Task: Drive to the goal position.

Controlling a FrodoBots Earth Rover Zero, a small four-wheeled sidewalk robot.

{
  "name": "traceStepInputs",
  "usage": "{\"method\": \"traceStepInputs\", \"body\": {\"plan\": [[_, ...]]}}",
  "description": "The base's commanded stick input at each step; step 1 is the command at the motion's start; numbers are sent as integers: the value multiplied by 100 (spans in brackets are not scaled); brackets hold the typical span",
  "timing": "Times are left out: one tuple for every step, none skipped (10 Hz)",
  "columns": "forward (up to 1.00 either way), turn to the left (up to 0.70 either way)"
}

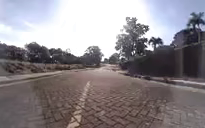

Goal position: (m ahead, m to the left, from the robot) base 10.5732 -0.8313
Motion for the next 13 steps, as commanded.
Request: {"method": "traceStepInputs", "body": {"plan": [[100, 0], [100, 0], [100, 0], [100, 0], [100, 0], [100, 0], [100, 0], [100, 0], [100, 0], [100, 0], [100, 0], [100, 0], [100, 0]]}}
